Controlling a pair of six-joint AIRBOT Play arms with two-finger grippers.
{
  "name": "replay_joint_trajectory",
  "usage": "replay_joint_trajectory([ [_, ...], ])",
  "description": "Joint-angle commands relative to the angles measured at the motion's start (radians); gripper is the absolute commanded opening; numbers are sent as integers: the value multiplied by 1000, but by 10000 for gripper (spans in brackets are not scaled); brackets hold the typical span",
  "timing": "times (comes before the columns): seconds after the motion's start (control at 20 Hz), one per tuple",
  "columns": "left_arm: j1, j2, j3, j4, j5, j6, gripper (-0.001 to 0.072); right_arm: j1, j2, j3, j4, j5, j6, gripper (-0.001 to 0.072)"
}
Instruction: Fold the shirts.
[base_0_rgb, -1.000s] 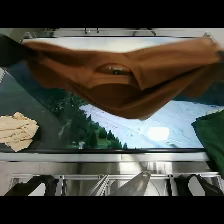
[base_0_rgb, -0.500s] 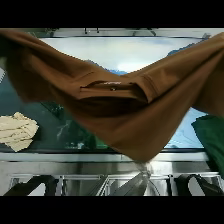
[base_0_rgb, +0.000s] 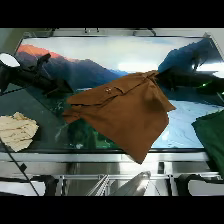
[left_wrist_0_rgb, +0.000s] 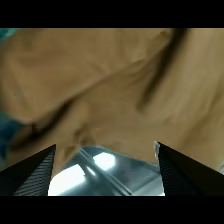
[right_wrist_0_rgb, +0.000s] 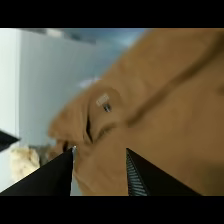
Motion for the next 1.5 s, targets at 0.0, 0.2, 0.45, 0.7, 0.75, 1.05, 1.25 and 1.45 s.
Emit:
replay_joint_trajectory([
  [0.0,87,-168,86,-4,-76,43,712,-68,-103,17,-10,242,-11,369],
  [0.2,107,-220,212,-1,-94,100,712,-91,50,-113,-99,294,26,291],
  [0.45,27,-317,375,0,-158,122,711,-84,396,-496,-287,196,232,292],
  [0.7,-30,-408,492,1,-248,122,711,-37,752,-820,-409,120,575,445],
  [0.75,-30,-410,491,2,-248,122,711,-11,790,-853,-448,123,636,451],
  [1.05,-25,-454,490,30,-259,122,710,225,816,-929,-586,91,869,450],
  [1.25,-33,-505,490,15,-266,121,710,352,767,-935,-542,-47,884,450],
  [1.45,-54,-517,490,16,-256,123,709,404,626,-935,-442,-176,799,449],
])
